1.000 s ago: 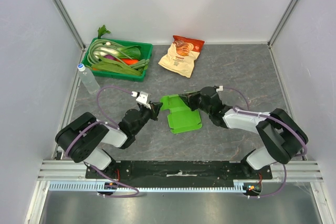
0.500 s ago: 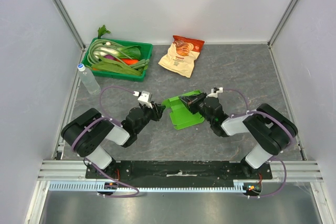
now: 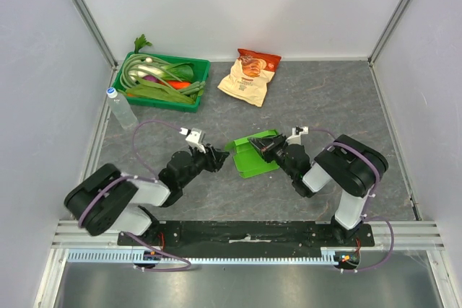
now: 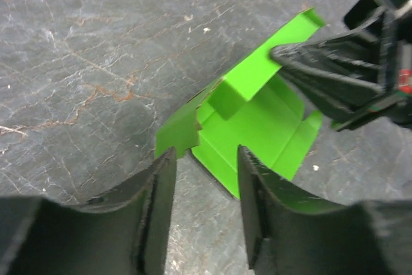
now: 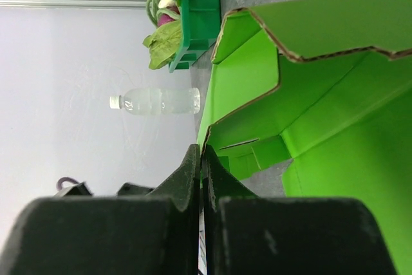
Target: Fold the paper box
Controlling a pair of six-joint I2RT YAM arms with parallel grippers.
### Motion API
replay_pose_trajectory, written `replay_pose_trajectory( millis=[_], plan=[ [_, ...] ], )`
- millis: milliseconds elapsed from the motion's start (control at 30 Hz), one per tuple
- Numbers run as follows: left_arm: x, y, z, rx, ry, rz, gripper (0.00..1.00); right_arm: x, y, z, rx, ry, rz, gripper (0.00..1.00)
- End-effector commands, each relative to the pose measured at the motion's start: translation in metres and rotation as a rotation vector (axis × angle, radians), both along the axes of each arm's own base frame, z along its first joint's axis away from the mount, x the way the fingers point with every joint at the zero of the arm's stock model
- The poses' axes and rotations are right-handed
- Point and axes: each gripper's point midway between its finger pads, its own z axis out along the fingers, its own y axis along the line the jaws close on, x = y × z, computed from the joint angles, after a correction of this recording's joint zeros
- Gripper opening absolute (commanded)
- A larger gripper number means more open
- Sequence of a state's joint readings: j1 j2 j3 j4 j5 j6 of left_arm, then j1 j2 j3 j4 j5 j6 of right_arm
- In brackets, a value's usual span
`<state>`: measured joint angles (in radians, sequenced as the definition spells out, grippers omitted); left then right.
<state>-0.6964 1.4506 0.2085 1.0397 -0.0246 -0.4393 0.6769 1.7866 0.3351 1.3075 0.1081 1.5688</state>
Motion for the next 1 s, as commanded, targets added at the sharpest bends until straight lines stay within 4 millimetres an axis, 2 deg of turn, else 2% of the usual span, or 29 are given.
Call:
replay_pose_trajectory(
  millis=[0, 100, 133, 167, 233, 300, 333, 367, 400, 500, 667, 800, 967],
  plan=[
    [-0.011, 0.001, 0.023, -0.076, 0.001, -0.011, 0.45, -0.001, -0.001, -0.002, -0.027, -0.082, 0.007, 0.0],
    [-0.009, 0.015, 0.025, -0.051, 0.043, 0.065, 0.36, -0.003, -0.004, -0.012, -0.048, -0.074, 0.003, 0.0],
    [-0.005, 0.025, 0.016, -0.011, 0.085, 0.129, 0.35, -0.003, -0.004, -0.017, -0.058, -0.067, 0.004, 0.0],
    [-0.003, 0.029, 0.017, -0.009, 0.1, 0.161, 0.34, -0.004, -0.005, -0.019, -0.066, -0.069, 0.005, 0.0],
    [0.007, 0.037, 0.014, 0.036, 0.121, 0.215, 0.37, -0.004, -0.004, -0.022, -0.062, -0.068, 0.011, 0.0],
    [0.012, 0.037, -0.001, 0.104, 0.163, 0.223, 0.42, -0.004, -0.002, -0.018, -0.042, -0.081, 0.017, 0.0],
    [0.02, 0.033, -0.001, 0.135, 0.181, 0.21, 0.42, -0.003, -0.001, -0.018, -0.039, -0.079, 0.018, 0.0],
    [0.021, 0.032, -0.021, 0.193, 0.238, 0.197, 0.4, -0.002, -0.001, -0.018, -0.039, -0.077, 0.018, 0.0],
    [0.029, 0.023, -0.017, 0.198, 0.248, 0.179, 0.36, -0.002, 0.0, -0.019, -0.04, -0.073, 0.021, 0.0],
    [0.029, 0.011, -0.034, 0.237, 0.28, 0.11, 0.33, -0.002, -0.001, -0.02, -0.038, -0.066, 0.02, 0.0],
    [0.031, -0.008, -0.032, 0.207, 0.239, 0.015, 0.36, -0.004, -0.002, -0.02, -0.031, -0.061, 0.021, 0.0],
    [0.028, -0.026, -0.016, 0.152, 0.192, -0.068, 0.36, -0.004, -0.002, -0.022, -0.027, -0.054, 0.02, 0.0],
    [0.031, -0.031, -0.013, 0.15, 0.176, -0.087, 0.38, -0.003, -0.001, -0.022, -0.021, -0.053, 0.022, 0.0]
  ],
)
